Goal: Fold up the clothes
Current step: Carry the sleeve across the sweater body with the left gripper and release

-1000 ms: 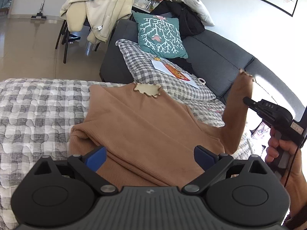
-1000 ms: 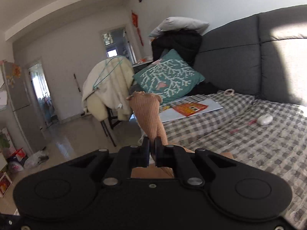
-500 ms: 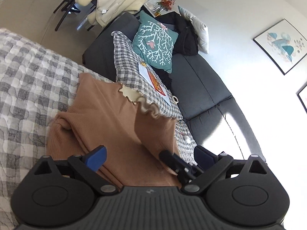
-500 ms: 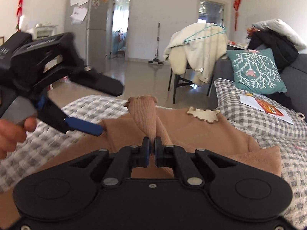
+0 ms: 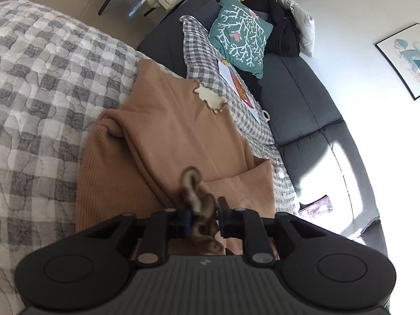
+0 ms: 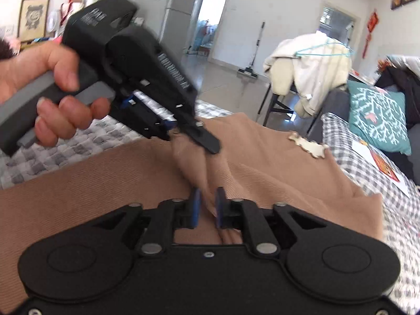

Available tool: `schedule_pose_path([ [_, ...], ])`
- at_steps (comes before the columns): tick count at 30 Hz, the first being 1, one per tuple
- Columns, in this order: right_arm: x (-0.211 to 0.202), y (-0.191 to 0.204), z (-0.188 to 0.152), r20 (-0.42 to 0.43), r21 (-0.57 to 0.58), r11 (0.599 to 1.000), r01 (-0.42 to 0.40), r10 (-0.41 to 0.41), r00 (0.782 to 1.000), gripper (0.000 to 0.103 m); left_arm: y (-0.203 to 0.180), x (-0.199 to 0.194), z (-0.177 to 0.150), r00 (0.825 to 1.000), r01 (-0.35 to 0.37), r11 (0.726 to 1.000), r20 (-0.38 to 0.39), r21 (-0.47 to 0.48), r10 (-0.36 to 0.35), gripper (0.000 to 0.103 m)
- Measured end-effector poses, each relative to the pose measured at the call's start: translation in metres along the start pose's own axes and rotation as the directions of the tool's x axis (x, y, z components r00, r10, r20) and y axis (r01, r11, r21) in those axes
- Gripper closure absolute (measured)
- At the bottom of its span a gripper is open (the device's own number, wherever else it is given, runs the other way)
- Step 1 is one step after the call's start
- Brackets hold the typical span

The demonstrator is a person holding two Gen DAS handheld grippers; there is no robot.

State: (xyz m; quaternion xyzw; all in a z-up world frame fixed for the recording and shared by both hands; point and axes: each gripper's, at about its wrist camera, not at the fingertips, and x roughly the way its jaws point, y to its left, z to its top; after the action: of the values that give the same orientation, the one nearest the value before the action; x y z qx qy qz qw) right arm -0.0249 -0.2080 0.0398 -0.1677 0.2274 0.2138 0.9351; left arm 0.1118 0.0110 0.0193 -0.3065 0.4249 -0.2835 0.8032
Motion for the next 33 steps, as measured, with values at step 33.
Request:
schedule_pose_path([
  [33, 0.036, -0.134, -0.059, -0.148, -0.044, 0.878, 0.476, -0.477, 0.866, 0.081, -0.039, -0.080, -0.008, 0.977, -0.051, 0.997, 0.208, 0.052, 0.039, 0.092],
])
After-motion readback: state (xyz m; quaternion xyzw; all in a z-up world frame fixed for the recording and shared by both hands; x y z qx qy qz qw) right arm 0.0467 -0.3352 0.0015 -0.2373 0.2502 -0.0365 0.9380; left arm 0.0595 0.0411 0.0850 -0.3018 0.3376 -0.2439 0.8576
